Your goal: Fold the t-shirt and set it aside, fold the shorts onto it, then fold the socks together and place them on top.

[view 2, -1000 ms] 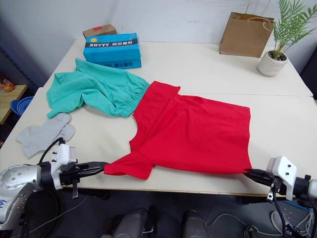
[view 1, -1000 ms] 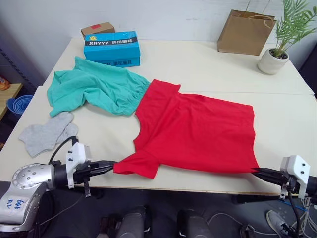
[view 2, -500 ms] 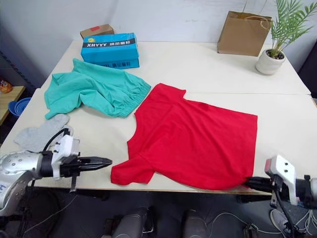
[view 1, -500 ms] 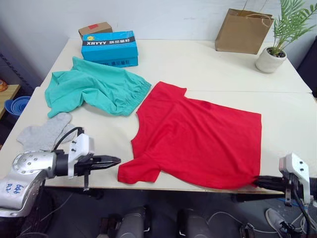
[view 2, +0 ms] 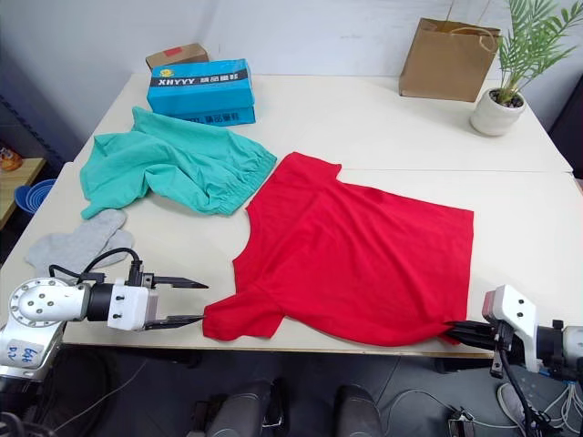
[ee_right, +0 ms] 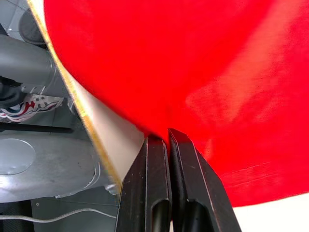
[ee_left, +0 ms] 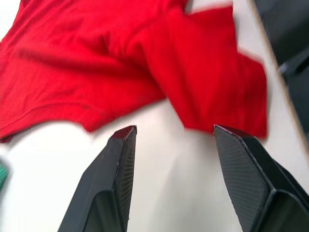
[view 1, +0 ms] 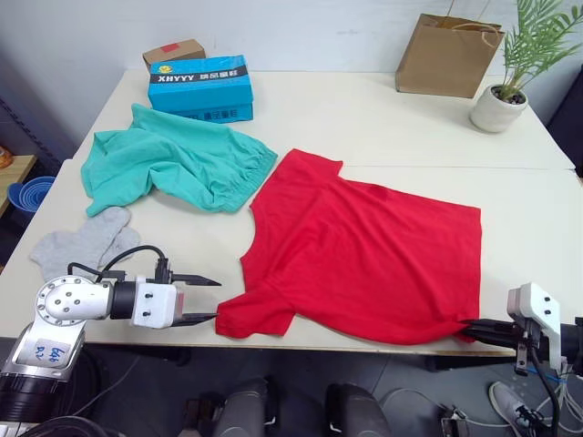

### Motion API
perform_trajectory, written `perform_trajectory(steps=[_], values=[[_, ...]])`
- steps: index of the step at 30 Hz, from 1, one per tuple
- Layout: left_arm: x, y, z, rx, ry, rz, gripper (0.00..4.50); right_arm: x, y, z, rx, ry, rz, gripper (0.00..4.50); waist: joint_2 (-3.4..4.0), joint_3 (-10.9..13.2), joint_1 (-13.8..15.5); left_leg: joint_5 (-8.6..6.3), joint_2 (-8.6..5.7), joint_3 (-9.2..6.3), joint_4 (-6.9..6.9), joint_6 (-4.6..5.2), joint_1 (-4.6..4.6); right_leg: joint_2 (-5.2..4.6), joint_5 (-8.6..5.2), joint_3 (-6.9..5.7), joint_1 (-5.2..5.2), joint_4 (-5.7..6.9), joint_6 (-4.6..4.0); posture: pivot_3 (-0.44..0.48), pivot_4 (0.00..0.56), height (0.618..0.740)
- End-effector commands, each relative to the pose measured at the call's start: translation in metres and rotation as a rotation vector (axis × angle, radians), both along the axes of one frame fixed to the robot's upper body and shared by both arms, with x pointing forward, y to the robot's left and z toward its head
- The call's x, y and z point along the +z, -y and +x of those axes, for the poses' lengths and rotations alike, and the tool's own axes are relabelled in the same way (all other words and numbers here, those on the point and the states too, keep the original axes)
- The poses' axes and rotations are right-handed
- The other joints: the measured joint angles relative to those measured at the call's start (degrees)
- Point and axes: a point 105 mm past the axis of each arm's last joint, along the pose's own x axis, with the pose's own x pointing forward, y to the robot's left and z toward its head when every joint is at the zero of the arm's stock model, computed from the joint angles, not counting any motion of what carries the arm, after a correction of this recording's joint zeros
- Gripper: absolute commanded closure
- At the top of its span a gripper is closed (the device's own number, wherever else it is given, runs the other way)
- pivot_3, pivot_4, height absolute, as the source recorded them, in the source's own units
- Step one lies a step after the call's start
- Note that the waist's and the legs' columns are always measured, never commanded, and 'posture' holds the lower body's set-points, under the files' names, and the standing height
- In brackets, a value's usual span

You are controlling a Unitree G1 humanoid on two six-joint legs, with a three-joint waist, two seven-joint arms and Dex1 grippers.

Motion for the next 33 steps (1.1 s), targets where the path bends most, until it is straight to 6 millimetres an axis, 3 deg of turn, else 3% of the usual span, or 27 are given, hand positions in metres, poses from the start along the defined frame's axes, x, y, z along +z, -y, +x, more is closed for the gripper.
perform_trajectory(steps=[1, 9, 16, 21, 24, 28, 31, 33], values=[[0.003, 0.005, 0.001, -0.065, 0.112, 0.013, 1.85, 0.004, 0.001, 0.001, 0.003, 0.034, 0.005, 4.50, 0.00, 0.0, 0.0, 0.01, 0.00, 0.00, 0.00, -0.02, 0.00, -0.01, 0.00, 0.01, -0.03, 0.03, 0.01, 0.000, 0.150, 0.740], [-0.004, 0.013, 0.002, -0.119, 0.153, 0.014, 1.85, 0.005, -0.002, 0.006, 0.004, 0.042, 0.012, 4.50, 0.00, 0.0, 0.0, 0.00, 0.00, -0.03, 0.02, -0.12, 0.00, 0.00, 0.06, -0.19, -0.13, 0.34, 0.10, 0.000, 0.150, 0.740], [-0.013, 0.044, -0.014, -0.224, 0.159, -0.061, 1.85, 0.004, -0.007, 0.010, 0.001, 0.042, 0.022, 4.50, -0.01, 0.0, 0.0, 0.01, -0.01, -0.02, 0.19, -0.06, 0.01, -0.03, 0.08, -0.15, -0.08, 0.48, 0.14, 0.000, 0.150, 0.740], [-0.019, 0.048, -0.023, -0.229, 0.130, -0.081, 1.85, 0.002, -0.007, 0.010, -0.005, 0.038, 0.025, 4.50, -0.01, 0.0, -0.1, 0.01, -0.01, -0.03, 0.17, -0.08, 0.02, -0.02, 0.08, -0.17, -0.11, 0.52, 0.14, 0.000, 0.150, 0.740], [-0.019, 0.051, -0.026, -0.246, 0.120, -0.097, 2.42, 0.001, -0.009, 0.009, -0.007, 0.033, 0.029, 4.50, -0.01, 0.0, -0.1, 0.02, -0.01, -0.03, 0.19, -0.07, 0.02, -0.02, 0.08, -0.16, -0.09, 0.53, 0.14, 0.000, 0.150, 0.740], [-0.018, 0.053, -0.026, -0.236, 0.077, -0.116, 3.63, 0.000, -0.009, 0.009, -0.008, 0.028, 0.030, 4.50, -0.01, 0.0, 0.0, 0.02, -0.01, -0.03, 0.20, -0.07, 0.02, -0.03, 0.08, -0.16, -0.09, 0.52, 0.14, 0.000, 0.150, 0.740], [-0.016, 0.055, -0.028, -0.171, -0.051, -0.191, 4.46, 0.007, -0.012, 0.014, 0.003, 0.079, 0.056, 4.50, -0.01, 0.0, -0.1, 0.02, 0.00, -0.04, 0.19, -0.07, 0.02, -0.03, 0.08, -0.16, -0.09, 0.53, 0.14, 0.000, 0.150, 0.740], [-0.015, 0.054, -0.034, -0.119, -0.183, -0.248, 4.46, 0.013, -0.013, 0.015, 0.003, 0.102, 0.078, 4.50, -0.01, 0.0, -0.2, 0.03, 0.00, -0.06, 0.19, -0.07, 0.03, -0.02, 0.08, -0.17, -0.09, 0.56, 0.14, 0.000, 0.150, 0.740]])
